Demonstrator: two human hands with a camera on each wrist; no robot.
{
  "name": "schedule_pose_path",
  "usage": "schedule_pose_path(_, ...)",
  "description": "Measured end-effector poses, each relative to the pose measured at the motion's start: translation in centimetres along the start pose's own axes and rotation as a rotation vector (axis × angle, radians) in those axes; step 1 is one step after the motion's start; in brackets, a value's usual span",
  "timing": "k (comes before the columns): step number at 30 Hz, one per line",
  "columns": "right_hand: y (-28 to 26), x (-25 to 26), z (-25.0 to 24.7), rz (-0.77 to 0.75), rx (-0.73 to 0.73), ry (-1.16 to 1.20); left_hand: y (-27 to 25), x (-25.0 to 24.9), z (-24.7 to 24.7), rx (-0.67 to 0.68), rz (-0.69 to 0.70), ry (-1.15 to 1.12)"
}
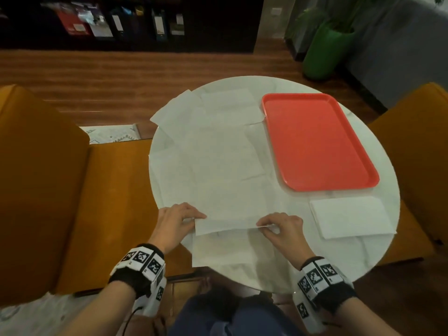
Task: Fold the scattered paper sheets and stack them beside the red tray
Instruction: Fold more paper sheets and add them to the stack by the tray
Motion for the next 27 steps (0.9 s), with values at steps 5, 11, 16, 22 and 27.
schedule_pose_path(5, 1.4, 0.2, -0.8, 0.071, 0.006, 0.068, -0.8, -0.1, 0.3, -0.025, -0.144, -0.108)
schedule_pose_path(11, 8.1, 2.6, 0.1, 0.047, -0.003, -0.055, -0.8, -0.2, 0.4, -0.039, -0.295, -0.068)
schedule_pose_path(16, 10.0, 3.0, 2.1, 0.146, 0.113, -0.178, -0.4, -0.9, 0.0, -0.025, -0.383, -0.015)
schedule_pose_path(22, 7.6, 3.4, 1.8, 0.019, -0.054, -0.329, -0.7, -2.2, -0.9, -0.217, -0.332, 0.088)
schedule_pose_path(27, 3.2, 5.9, 4.0, -0.203, 0.262, -0.242, -0.5, -3.4, 1.2, 0.046, -0.012, 0.229)
Point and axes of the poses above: each hand's wrist, its own y-axis towards the middle knuckle, its own z-axis out of the palm, x = y × z, the point moved 2 cm from there along y, towards the middle knuckle, and after that the axes turned 8 degrees about -x, right-handed, at the moved point
